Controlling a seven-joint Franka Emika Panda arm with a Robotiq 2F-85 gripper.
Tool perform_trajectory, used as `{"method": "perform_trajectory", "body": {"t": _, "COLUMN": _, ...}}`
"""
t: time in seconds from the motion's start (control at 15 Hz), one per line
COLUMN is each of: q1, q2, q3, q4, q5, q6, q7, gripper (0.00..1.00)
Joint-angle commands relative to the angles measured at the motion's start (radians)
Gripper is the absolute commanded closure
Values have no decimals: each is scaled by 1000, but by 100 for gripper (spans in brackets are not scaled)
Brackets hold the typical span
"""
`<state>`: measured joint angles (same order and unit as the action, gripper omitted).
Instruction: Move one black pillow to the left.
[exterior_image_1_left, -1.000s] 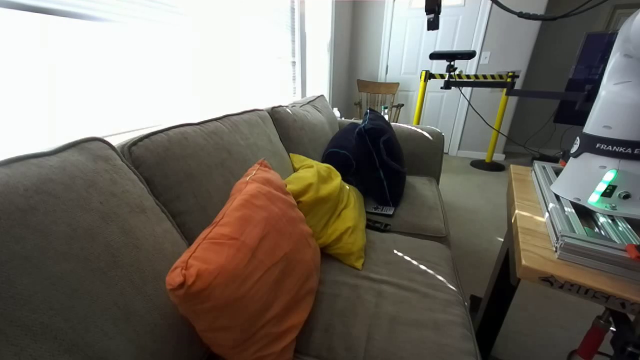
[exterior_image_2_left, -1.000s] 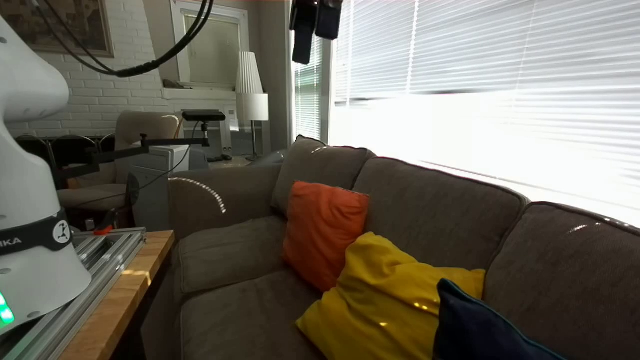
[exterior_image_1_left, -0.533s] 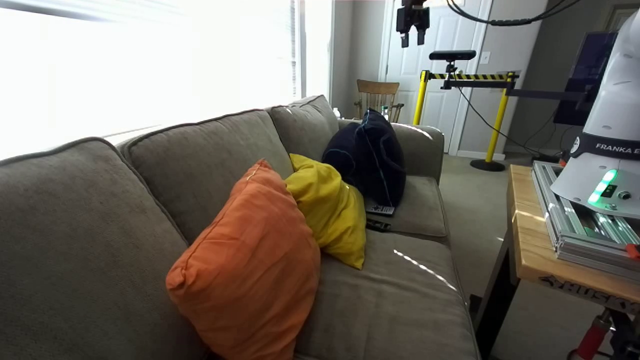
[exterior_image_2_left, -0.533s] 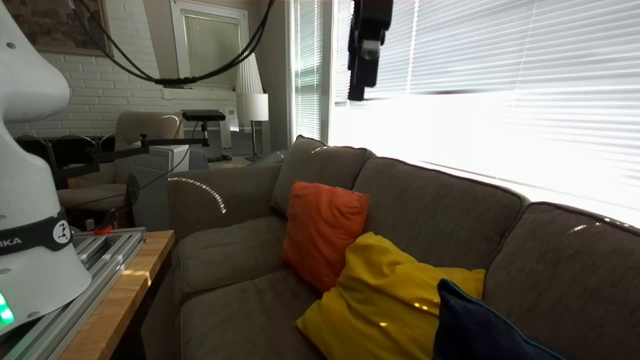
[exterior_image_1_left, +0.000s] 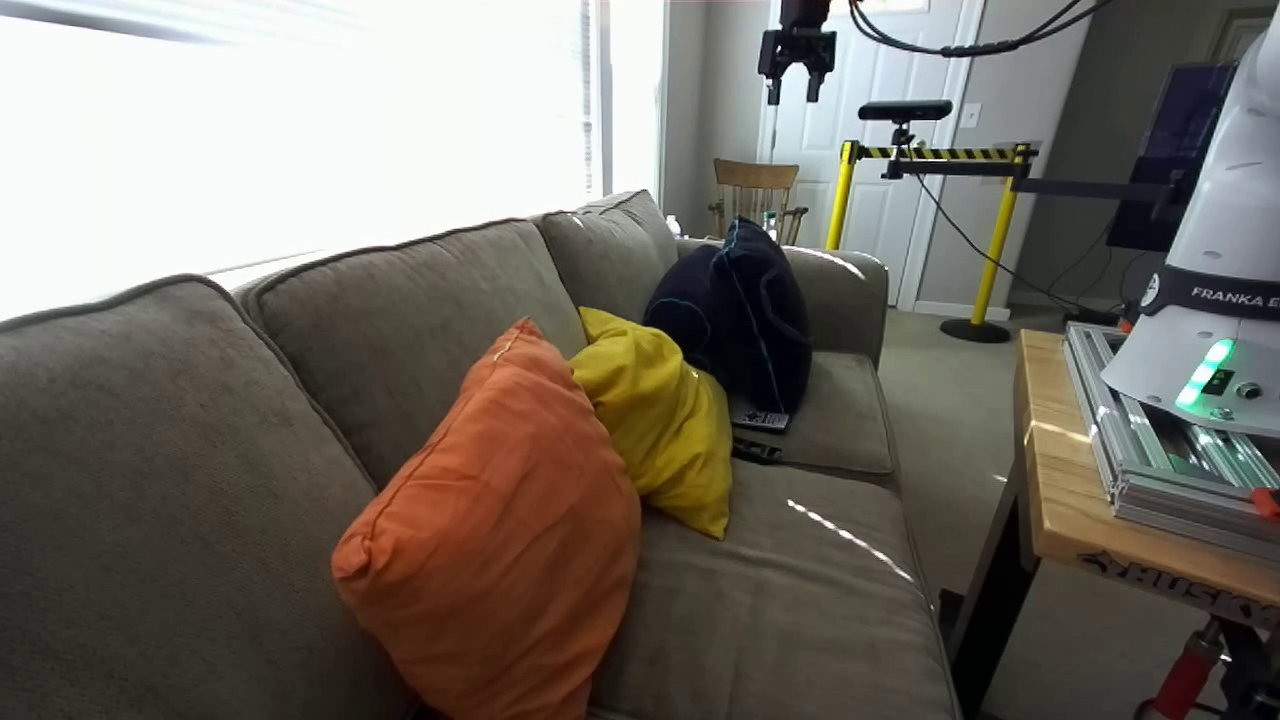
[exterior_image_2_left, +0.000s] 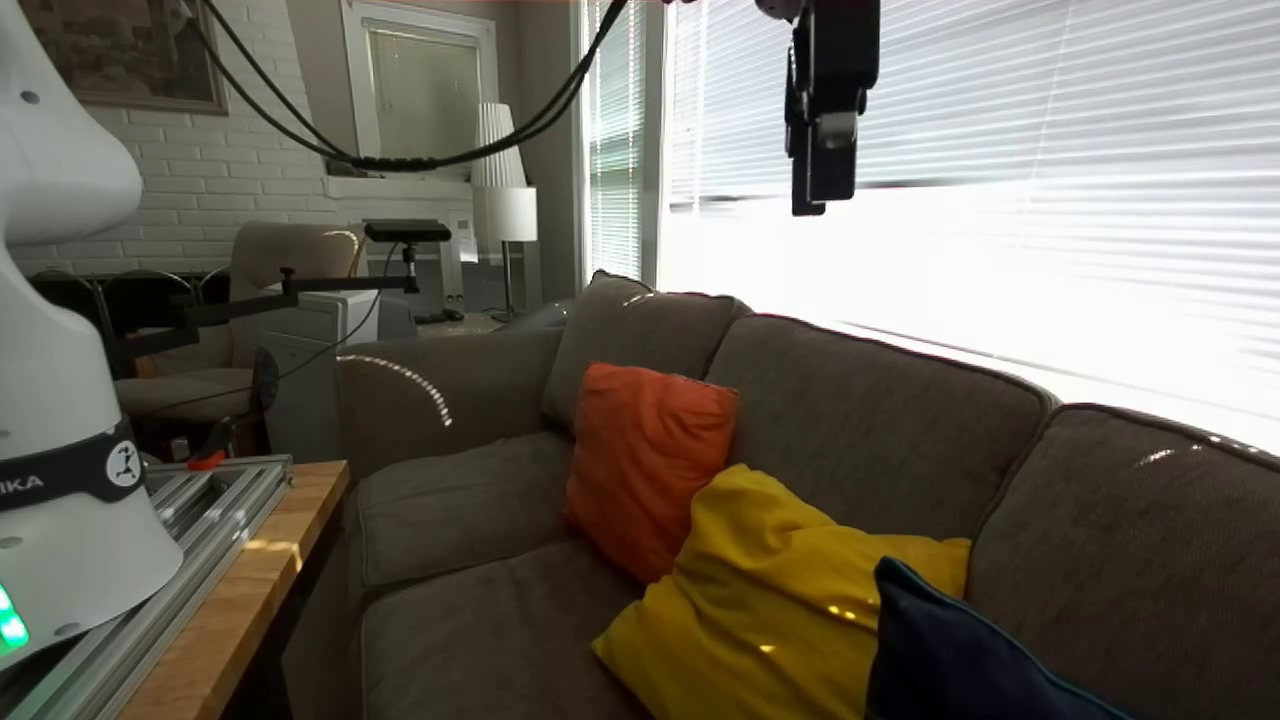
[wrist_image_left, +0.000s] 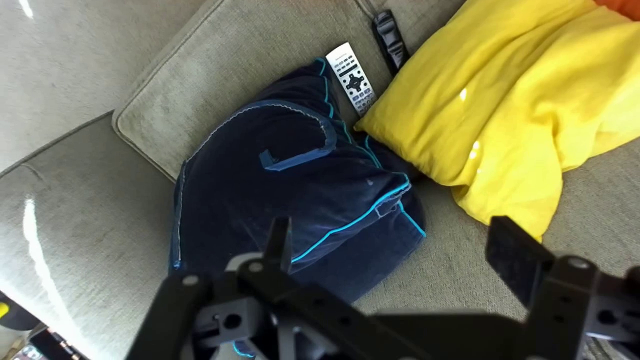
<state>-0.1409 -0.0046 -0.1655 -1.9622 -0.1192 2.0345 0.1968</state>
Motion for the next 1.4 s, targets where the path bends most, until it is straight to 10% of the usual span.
{"method": "perform_trajectory", "body": {"t": 0.0, "q1": -4, "q2": 44, "q3": 6, "q4": -20, "q5": -68, "q6": 173, "q7": 131, "gripper": 0}}
{"method": "perform_trajectory", "body": {"t": 0.6, "q1": 43, "q2": 368, "q3": -90, "q4": -12, "q5": -33, "q6": 762, "q7": 355, "gripper": 0}}
{"method": "perform_trajectory", "body": {"t": 1.0, "q1": 156, "q2": 514, "q3": -224, "q4": 46, "q5": -47, "q6": 668, "q7": 446, "gripper": 0}}
{"method": "perform_trajectory", "body": {"t": 1.33, "q1": 147, "q2": 575, "q3": -175, "q4": 112, "q5": -14, "q6": 527, "q7": 416, "gripper": 0}}
